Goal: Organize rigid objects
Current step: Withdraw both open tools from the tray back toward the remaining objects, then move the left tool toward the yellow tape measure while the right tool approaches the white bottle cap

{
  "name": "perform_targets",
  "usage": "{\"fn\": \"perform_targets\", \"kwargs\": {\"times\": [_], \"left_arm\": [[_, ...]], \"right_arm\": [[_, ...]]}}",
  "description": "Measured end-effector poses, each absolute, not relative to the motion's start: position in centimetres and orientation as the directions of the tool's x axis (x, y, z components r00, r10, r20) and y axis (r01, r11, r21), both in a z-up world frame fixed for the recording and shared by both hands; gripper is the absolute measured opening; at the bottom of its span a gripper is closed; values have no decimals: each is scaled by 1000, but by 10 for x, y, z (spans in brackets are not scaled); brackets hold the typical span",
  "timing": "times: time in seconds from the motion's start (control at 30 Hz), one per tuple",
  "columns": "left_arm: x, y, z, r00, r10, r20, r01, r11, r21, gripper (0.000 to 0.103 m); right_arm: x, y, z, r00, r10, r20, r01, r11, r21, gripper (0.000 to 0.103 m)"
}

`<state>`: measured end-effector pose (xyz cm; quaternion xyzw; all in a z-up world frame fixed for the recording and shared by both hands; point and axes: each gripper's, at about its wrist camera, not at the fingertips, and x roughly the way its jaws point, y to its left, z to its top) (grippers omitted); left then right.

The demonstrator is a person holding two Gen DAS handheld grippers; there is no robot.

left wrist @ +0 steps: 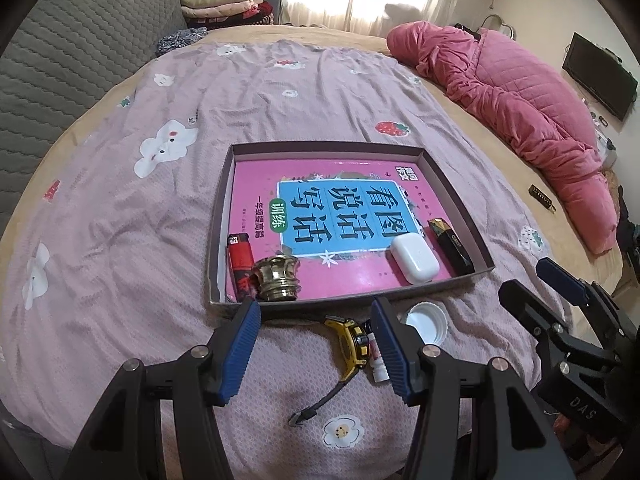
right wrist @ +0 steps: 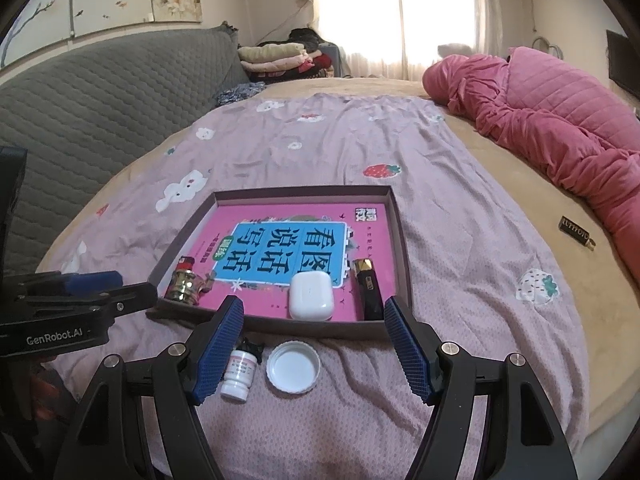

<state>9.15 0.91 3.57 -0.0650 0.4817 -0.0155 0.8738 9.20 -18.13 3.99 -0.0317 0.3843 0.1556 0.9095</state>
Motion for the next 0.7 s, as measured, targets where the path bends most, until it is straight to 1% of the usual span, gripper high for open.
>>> {"fn": "perform_targets", "kwargs": {"times": [0.7], "left_arm": [[76, -1, -5, 435, -100, -895, -4, 994, -113, 57]], "right_arm": [[75, -176, -8, 565, 230, -792, -356, 934, 18, 74]]}}
